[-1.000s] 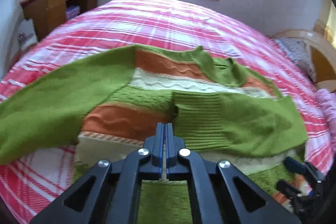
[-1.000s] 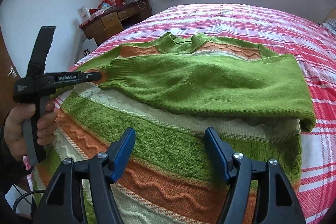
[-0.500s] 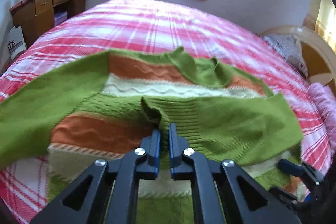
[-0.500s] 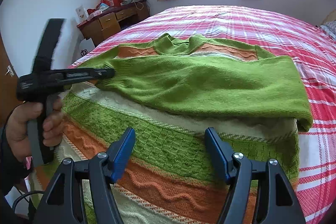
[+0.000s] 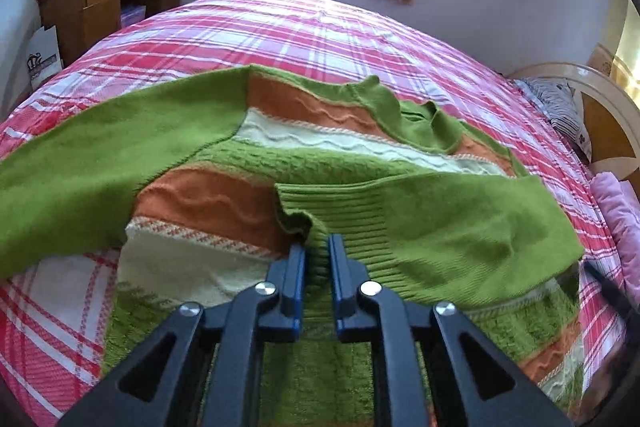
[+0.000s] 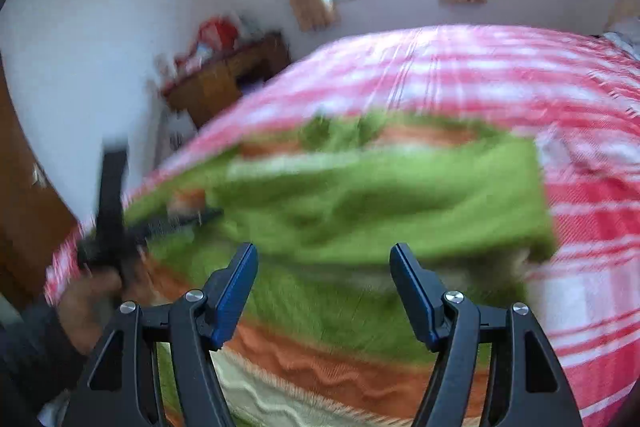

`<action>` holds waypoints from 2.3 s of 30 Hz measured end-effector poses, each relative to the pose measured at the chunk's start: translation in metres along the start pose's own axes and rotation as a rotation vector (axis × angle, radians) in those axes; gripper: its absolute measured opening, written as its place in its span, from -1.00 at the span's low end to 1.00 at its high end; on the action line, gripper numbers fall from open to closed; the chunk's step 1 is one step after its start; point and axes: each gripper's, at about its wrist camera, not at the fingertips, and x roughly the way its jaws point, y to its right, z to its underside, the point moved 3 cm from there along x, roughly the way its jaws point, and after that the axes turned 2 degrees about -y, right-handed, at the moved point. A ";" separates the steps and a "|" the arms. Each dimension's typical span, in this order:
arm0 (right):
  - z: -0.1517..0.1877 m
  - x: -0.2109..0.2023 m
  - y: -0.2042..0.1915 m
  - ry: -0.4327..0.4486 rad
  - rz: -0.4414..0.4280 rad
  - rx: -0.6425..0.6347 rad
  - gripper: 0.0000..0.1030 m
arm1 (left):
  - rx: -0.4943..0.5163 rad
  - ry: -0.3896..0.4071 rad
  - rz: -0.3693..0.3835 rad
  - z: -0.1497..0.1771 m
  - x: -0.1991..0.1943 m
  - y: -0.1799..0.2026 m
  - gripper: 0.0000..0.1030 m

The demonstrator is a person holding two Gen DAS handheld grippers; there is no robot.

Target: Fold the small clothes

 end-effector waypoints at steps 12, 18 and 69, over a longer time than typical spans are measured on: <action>-0.003 0.039 0.075 -0.195 0.200 0.056 0.55 | -0.020 0.031 -0.073 0.005 -0.008 -0.009 0.42; -0.031 0.042 0.032 -0.177 0.186 0.015 0.55 | -0.030 0.047 -0.061 0.006 -0.010 -0.010 0.48; 0.017 0.139 -0.117 -0.253 -0.048 -0.342 0.60 | -0.839 0.267 -0.215 0.070 -0.186 -0.341 0.11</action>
